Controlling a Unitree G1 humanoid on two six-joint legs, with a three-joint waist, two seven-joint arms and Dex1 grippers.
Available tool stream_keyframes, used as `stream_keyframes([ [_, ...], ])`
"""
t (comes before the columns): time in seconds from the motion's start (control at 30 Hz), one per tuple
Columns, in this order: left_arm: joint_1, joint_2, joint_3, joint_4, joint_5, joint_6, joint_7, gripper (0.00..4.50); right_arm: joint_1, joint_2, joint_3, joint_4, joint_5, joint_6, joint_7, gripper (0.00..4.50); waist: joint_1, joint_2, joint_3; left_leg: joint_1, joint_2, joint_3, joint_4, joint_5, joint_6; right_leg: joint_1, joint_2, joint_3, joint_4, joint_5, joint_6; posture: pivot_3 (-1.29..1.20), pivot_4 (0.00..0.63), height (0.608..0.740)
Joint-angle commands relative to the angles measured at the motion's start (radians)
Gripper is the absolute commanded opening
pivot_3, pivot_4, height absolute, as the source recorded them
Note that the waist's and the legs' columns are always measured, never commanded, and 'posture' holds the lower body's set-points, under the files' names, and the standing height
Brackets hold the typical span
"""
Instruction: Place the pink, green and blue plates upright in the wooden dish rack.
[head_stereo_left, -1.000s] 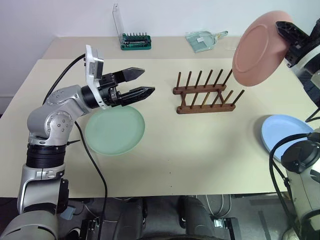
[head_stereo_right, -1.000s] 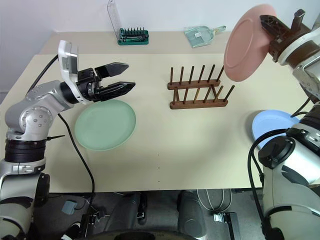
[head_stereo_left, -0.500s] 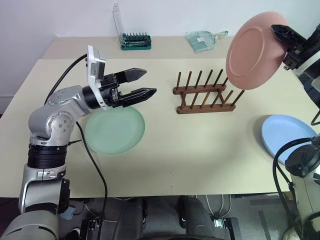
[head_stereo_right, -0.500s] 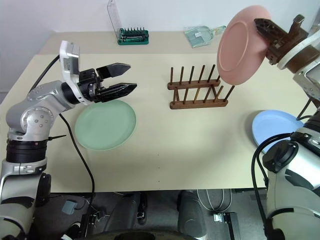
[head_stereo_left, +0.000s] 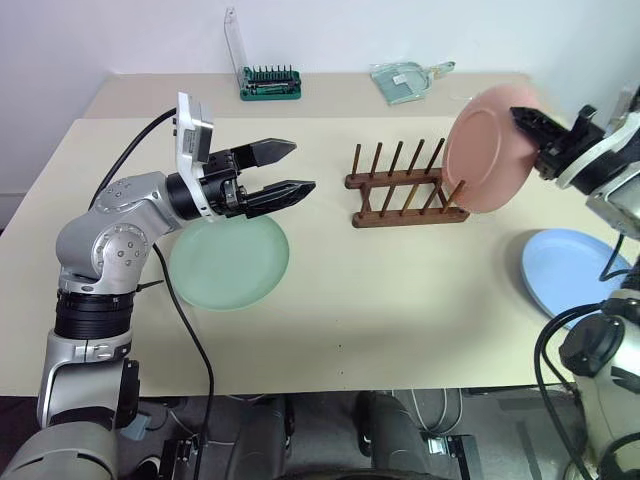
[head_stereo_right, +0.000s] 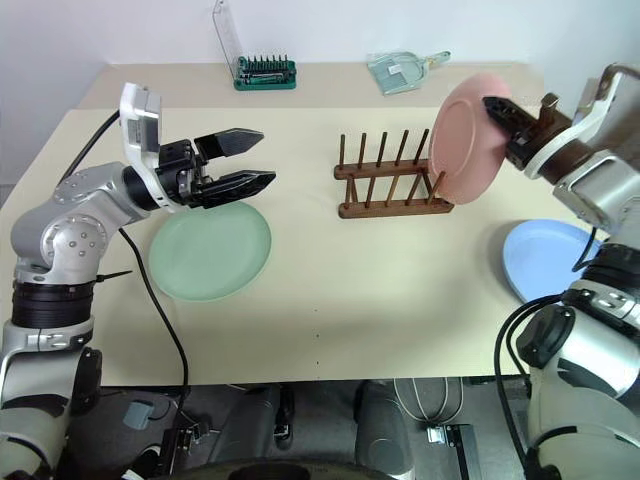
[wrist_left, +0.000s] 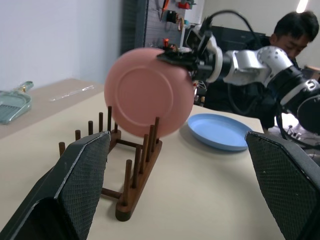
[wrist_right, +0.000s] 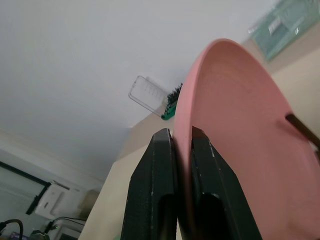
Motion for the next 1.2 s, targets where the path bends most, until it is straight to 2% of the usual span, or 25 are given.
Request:
stream_keyframes([
  [0.03, -0.001, 0.005, 0.022, -0.032, 0.005, 0.000, 0.002, 4.43, 0.013, 0.033, -0.034, -0.059, 0.022, -0.018, -0.039, 0.00, 0.000, 0.000, 0.000, 0.000, 0.000, 0.000, 0.000, 0.000, 0.000, 0.000, 0.000, 0.000, 0.000, 0.000, 0.000, 0.00, 0.150, 0.724],
  [0.37, 0.009, 0.000, 0.025, -0.036, 0.014, 0.003, 0.005, 4.43, 0.065, 0.134, -0.117, -0.233, 0.128, -0.033, -0.270, 0.00, 0.001, 0.000, 0.000, 0.000, 0.000, 0.000, 0.000, 0.000, 0.000, 0.000, 0.000, 0.000, 0.000, 0.000, 0.000, 0.00, 0.150, 0.724],
  [0.67, 0.007, -0.007, 0.017, -0.030, 0.023, 0.000, -0.006, 4.43, 0.056, 0.125, -0.093, -0.257, 0.179, -0.033, -0.318, 0.00, 0.001, 0.000, 0.000, 0.000, 0.000, 0.000, 0.000, 0.000, 0.000, 0.000, 0.000, 0.000, 0.000, 0.000, 0.000, 0.00, 0.150, 0.724],
  [0.77, 0.006, -0.007, 0.016, -0.029, 0.026, -0.002, -0.008, 4.50, 0.051, 0.104, -0.063, -0.236, 0.158, -0.034, -0.286, 1.02, 0.000, 0.000, 0.000, 0.000, 0.000, 0.000, 0.000, 0.000, 0.000, 0.000, 0.000, 0.000, 0.000, 0.000, 0.000, 0.00, 0.150, 0.724],
  [1.0, 0.007, -0.009, 0.018, -0.029, 0.030, -0.004, -0.008, 4.50, 0.022, 0.046, -0.018, -0.188, 0.078, -0.120, -0.178, 4.48, 0.001, 0.000, 0.000, 0.000, 0.000, 0.000, 0.000, 0.000, 0.000, 0.000, 0.000, 0.000, 0.000, 0.000, 0.000, 0.00, 0.150, 0.724],
  [1.2, 0.014, -0.008, 0.019, -0.029, 0.036, -0.007, -0.011, 4.50, -0.011, 0.007, -0.031, -0.183, 0.021, -0.299, -0.018, 4.48, 0.001, 0.000, 0.000, 0.000, 0.000, 0.000, 0.000, 0.000, 0.000, 0.000, 0.000, 0.000, -0.001, 0.000, 0.000, 0.00, 0.150, 0.724],
])
